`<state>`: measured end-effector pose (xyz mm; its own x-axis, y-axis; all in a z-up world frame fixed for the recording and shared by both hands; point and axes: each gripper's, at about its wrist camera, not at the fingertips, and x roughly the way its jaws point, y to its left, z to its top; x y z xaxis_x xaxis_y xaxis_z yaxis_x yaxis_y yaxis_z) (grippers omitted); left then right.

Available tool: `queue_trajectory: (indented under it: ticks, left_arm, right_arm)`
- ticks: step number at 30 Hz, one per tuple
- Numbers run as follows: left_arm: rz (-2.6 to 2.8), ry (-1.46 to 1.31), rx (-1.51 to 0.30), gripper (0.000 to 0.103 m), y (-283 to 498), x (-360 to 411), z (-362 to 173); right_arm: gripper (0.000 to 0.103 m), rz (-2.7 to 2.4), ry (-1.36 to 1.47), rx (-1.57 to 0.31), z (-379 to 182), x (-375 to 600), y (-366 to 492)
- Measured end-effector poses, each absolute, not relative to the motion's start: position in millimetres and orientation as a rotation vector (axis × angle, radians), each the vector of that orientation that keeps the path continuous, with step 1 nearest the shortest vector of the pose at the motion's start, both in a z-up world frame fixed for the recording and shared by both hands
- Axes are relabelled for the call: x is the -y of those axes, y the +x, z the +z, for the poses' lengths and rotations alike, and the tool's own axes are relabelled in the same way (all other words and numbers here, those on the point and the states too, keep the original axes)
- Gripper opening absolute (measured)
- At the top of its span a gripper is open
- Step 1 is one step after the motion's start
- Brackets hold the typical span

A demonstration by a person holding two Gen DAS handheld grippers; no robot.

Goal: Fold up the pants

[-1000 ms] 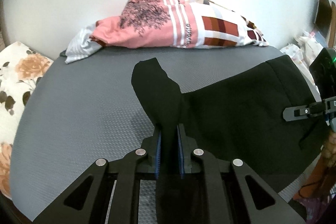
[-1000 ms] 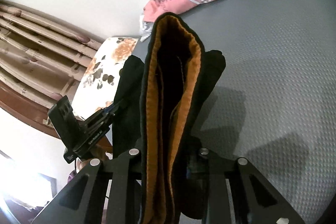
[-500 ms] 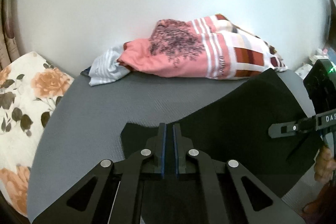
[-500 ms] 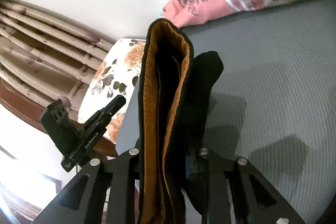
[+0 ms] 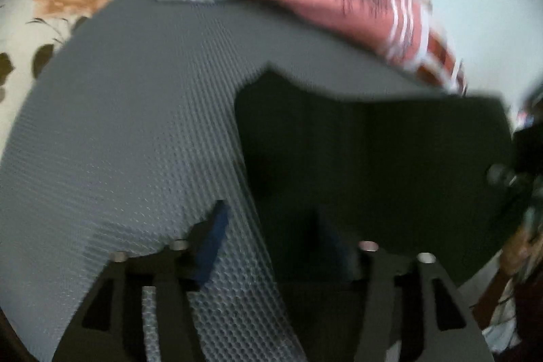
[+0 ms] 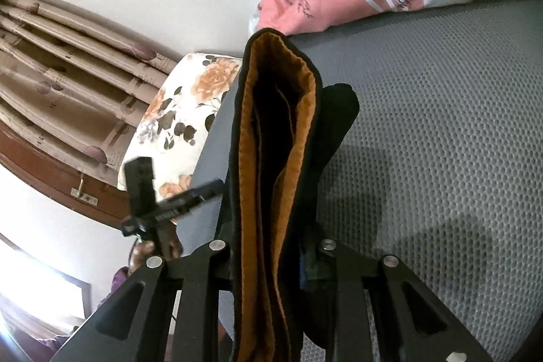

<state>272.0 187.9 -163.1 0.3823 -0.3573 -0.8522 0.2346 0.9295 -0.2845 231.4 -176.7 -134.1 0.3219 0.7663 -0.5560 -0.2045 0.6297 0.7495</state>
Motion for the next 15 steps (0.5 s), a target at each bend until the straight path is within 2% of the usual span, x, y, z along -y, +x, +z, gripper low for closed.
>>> queue_trajectory:
  ticks: [5,7,8,9,10,15]
  left_arm:
    - [-0.577,-0.232,-1.105,0.067,269,-171,-173]
    - [-0.588,-0.275,-1.080,0.066,271,-172,-178]
    - [-0.596,-0.310,-1.077,0.061,273,-174,-181]
    - [-0.586,-0.317,-1.074,0.036,273,-176,-181]
    - [-0.567,-0.323,-1.073,0.021,273,-178,-183]
    - [-0.552,-0.274,-1.014,0.014,262,-168,-171]
  right_arm:
    - [0.020,0.680,0.660,-1.078,-145,188,228]
    - [0.020,0.672,0.682,-1.085,-150,191,227]
    - [0.020,0.671,0.702,-1.085,-152,194,227]
    - [0.020,0.672,0.722,-1.085,-154,197,227]
    - [0.020,0.672,0.736,-1.084,-156,199,226]
    - [0.020,0.683,0.784,-1.068,-159,203,222]
